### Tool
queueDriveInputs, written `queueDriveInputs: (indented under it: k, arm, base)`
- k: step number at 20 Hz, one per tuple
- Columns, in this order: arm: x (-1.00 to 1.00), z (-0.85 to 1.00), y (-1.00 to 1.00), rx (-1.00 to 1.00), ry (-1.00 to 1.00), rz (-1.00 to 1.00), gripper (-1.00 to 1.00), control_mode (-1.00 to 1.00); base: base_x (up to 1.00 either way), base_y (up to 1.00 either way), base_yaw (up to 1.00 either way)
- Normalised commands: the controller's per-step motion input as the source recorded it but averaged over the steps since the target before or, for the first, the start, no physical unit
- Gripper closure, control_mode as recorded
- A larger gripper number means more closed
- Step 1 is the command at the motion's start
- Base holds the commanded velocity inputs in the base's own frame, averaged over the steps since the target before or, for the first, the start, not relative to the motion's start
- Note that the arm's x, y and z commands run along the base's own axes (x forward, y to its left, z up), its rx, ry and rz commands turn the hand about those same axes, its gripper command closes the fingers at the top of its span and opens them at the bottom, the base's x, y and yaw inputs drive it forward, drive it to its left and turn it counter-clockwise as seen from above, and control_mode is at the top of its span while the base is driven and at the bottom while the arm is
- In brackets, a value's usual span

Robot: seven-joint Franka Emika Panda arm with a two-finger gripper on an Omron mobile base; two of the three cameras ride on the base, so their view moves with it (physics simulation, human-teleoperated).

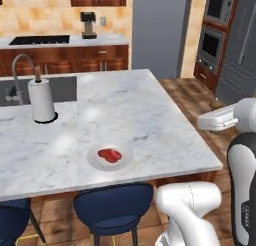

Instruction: Retrieve the shaker from the cabinet and place it next the steak on a plate on the dining table.

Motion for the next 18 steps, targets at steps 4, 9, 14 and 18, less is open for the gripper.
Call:
queueDriveInputs:
  k: [4, 9, 14, 18]
  arm:
    - [0.0, 0.0, 0.0, 0.0, 0.0, 0.0, 1.0, 1.0]
    - [0.0, 0.0, 0.0, 0.0, 0.0, 0.0, 1.0, 1.0]
    - [0.0, 0.0, 0.0, 0.0, 0.0, 0.0, 1.0, 1.0]
    - [0.95, -0.44, -0.01, 0.04, -0.02, 0.54, 1.0, -1.0]
  base:
    - [0.58, 0.35, 0.61]
    - [0.94, 0.21, 0.55]
    - [0.9, 0.02, 0.43]
    - [0.0, 0.0, 0.0]
